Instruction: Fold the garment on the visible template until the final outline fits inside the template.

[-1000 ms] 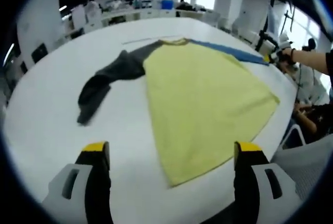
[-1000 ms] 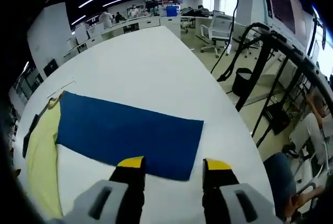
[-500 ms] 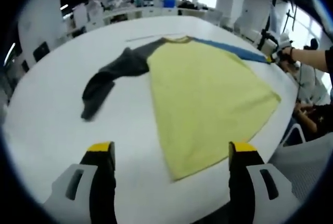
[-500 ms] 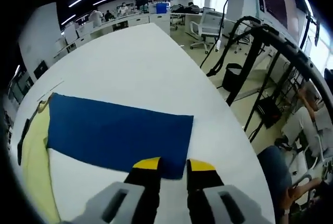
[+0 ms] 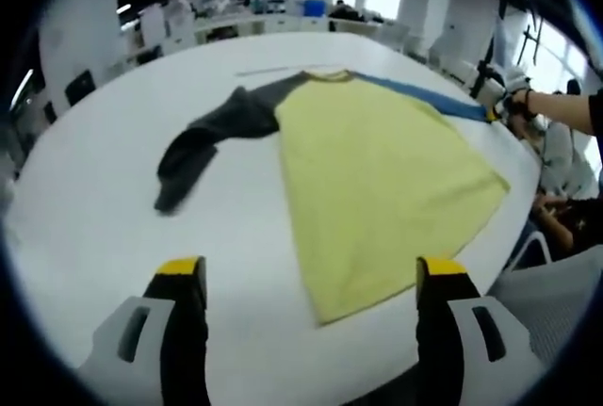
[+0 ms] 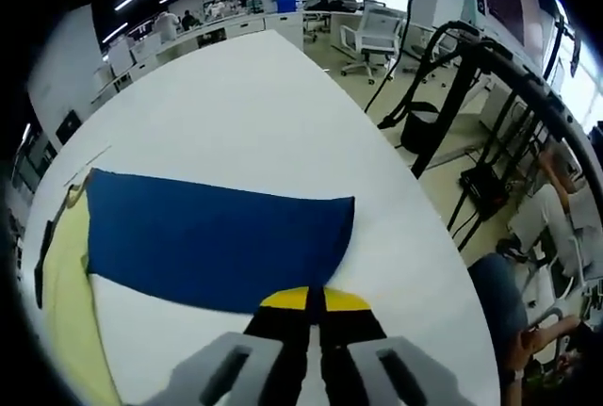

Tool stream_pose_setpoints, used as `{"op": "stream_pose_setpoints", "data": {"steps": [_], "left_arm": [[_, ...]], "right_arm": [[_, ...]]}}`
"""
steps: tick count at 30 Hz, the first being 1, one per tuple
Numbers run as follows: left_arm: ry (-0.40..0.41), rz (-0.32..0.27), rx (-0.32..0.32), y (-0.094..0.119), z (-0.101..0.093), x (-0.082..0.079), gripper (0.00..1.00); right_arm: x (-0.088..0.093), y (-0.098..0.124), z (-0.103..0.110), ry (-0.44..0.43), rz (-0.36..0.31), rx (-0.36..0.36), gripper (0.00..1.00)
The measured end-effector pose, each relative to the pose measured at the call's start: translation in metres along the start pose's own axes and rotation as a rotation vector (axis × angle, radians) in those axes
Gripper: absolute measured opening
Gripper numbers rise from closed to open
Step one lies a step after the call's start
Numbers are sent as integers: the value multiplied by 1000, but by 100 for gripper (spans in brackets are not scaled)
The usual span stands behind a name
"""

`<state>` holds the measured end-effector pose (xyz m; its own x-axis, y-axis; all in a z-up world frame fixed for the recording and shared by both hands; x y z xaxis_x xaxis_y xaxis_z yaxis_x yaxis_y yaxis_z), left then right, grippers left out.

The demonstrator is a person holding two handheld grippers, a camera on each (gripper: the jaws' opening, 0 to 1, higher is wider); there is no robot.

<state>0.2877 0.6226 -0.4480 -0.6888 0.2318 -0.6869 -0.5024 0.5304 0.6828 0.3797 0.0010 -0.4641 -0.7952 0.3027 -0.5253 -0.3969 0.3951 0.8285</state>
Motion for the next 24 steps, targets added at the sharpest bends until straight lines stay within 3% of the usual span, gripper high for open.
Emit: {"op": "stream_pose_setpoints", "data": {"steps": [4, 14, 21, 24], "left_arm": [[22, -32, 18, 2, 2, -7, 92], [-13, -41, 33, 3, -1, -14, 94], [-39, -25, 48, 2, -6, -12, 94], [-28, -49, 73, 3, -7, -15, 94]], "right_arm": [[-2, 5, 4, 40, -6, 18, 0], [-14, 22, 14, 46, -45, -11, 0], [-21, 39, 34, 81, -77, -53, 0], [-26, 48, 46, 106, -91, -82, 0]]}}
Point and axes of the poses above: the point that each gripper's makers call its tool centre point, and the gripper's own axes: y roughly backward along the fingers, z roughly to its left, x roughly out of its underside, the point moved 7 cm from there along y, roughly backward along the fingers, and after that the axes turned 15 degrees about x, right-handed, at the moved point
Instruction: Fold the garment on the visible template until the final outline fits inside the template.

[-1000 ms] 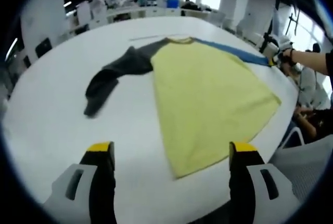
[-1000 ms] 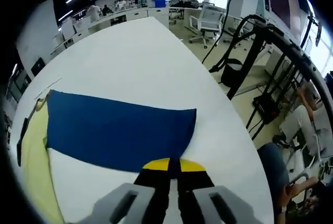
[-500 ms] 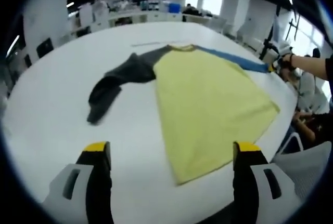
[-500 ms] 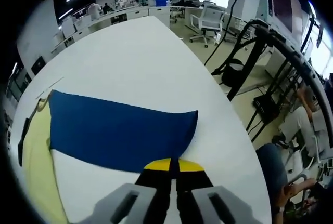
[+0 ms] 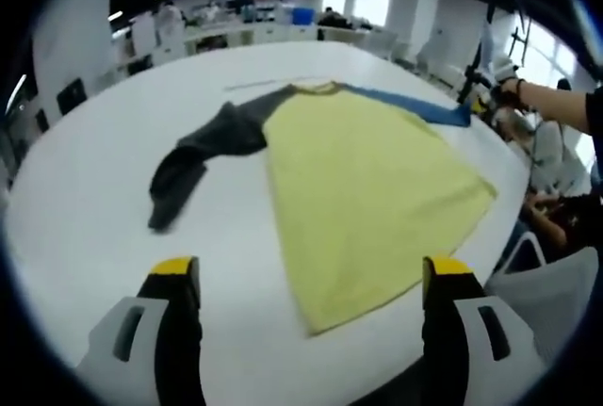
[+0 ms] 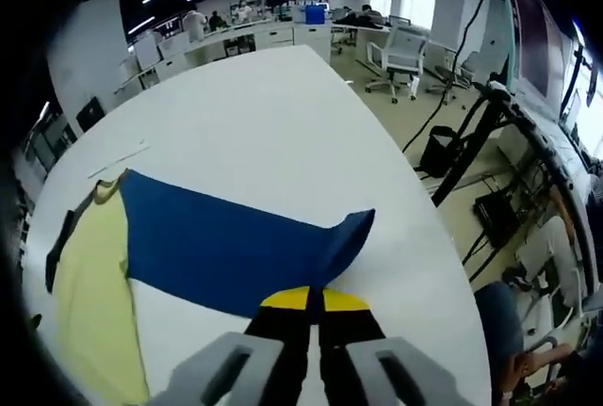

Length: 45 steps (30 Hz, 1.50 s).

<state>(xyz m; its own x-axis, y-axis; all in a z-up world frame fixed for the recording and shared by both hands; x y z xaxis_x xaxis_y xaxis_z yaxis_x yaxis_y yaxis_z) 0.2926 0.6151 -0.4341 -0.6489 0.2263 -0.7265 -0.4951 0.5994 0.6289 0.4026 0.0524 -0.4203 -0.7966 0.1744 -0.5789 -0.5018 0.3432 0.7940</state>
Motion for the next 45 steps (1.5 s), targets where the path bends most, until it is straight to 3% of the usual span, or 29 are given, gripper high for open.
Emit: {"op": "stream_pose_setpoints", "data": {"steps": [9, 18, 36, 45], "left_arm": [[-30, 18, 20, 2, 0, -2, 94], [-96, -37, 28, 7, -1, -11, 96], [-123, -37, 67, 6, -4, -13, 95], [-124, -27, 76, 3, -4, -12, 95]], "right_arm": [[-21, 10, 35, 69, -34, -91, 0], [-39, 24, 71, 125, -54, -164, 0], [-47, 54, 152, 264, -105, -301, 0], [-47, 65, 184, 348, -122, -335, 0]]}}
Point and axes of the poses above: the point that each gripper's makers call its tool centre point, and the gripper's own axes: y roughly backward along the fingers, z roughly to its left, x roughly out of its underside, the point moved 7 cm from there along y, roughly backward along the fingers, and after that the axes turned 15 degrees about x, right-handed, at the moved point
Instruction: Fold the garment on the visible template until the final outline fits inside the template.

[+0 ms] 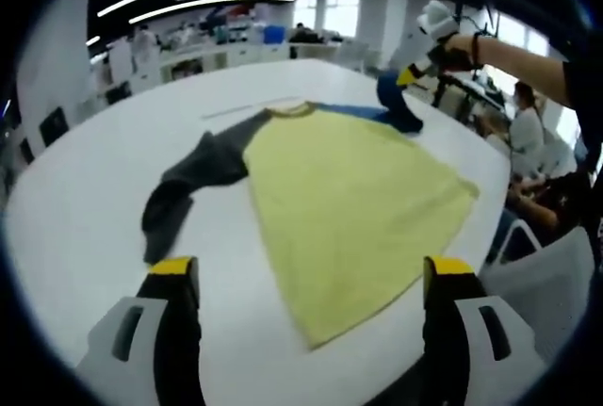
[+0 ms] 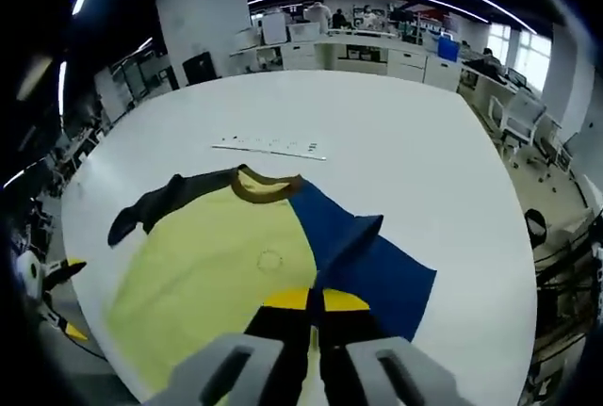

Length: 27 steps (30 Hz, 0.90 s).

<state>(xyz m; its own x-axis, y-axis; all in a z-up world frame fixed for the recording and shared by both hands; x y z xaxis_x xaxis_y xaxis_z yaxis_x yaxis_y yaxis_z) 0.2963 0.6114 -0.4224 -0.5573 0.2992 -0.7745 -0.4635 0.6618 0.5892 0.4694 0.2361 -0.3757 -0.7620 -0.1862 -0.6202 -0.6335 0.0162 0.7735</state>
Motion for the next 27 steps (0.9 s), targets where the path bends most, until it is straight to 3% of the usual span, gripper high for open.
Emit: {"op": "stream_pose_setpoints", "data": {"steps": [18, 27], "left_arm": [[-3, 21, 13, -5, -3, 0, 95], [14, 0, 13, -5, 0, -1, 94]], "right_arm": [[-22, -11, 62, 87, -45, -39, 0], [-39, -17, 98, 160, -68, -59, 0]]}}
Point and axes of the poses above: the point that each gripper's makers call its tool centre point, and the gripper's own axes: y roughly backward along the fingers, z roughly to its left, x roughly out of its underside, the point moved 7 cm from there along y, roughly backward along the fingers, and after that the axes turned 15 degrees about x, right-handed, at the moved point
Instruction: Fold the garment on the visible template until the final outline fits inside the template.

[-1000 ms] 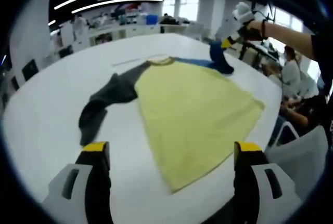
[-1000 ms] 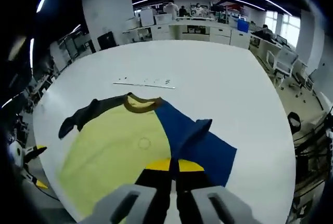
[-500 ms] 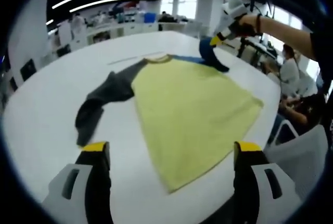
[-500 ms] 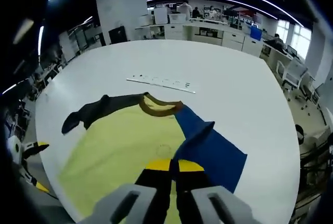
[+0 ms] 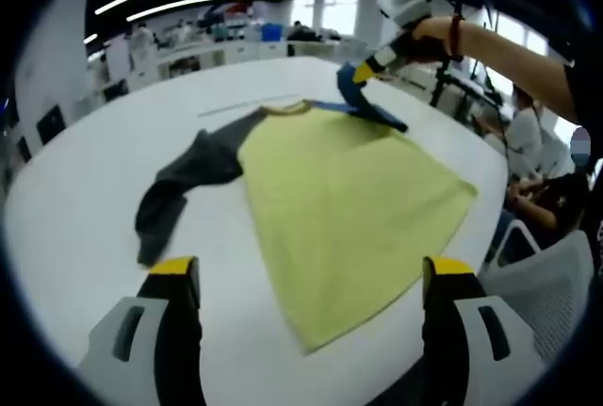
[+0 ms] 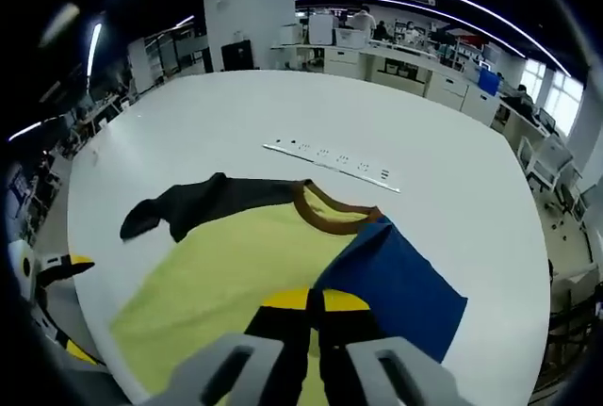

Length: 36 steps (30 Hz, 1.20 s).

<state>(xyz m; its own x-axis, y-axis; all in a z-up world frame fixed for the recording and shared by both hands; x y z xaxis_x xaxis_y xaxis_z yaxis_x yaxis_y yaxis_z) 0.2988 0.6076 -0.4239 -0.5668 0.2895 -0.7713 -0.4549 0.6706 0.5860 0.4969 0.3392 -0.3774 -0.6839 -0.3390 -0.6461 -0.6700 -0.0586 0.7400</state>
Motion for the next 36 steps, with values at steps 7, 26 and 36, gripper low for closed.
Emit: {"op": "stream_pose_setpoints", "data": {"steps": [7, 26, 36], "left_arm": [[11, 2, -9, 1, 2, 2, 94], [16, 5, -23, 0, 3, 6, 98], [21, 8, -26, 0, 5, 7, 98]], "right_arm": [[-8, -3, 24, 0, -8, -43, 0], [-27, 1, 71, 83, -45, -86, 0], [-39, 3, 98, 105, -66, -138, 0]]}}
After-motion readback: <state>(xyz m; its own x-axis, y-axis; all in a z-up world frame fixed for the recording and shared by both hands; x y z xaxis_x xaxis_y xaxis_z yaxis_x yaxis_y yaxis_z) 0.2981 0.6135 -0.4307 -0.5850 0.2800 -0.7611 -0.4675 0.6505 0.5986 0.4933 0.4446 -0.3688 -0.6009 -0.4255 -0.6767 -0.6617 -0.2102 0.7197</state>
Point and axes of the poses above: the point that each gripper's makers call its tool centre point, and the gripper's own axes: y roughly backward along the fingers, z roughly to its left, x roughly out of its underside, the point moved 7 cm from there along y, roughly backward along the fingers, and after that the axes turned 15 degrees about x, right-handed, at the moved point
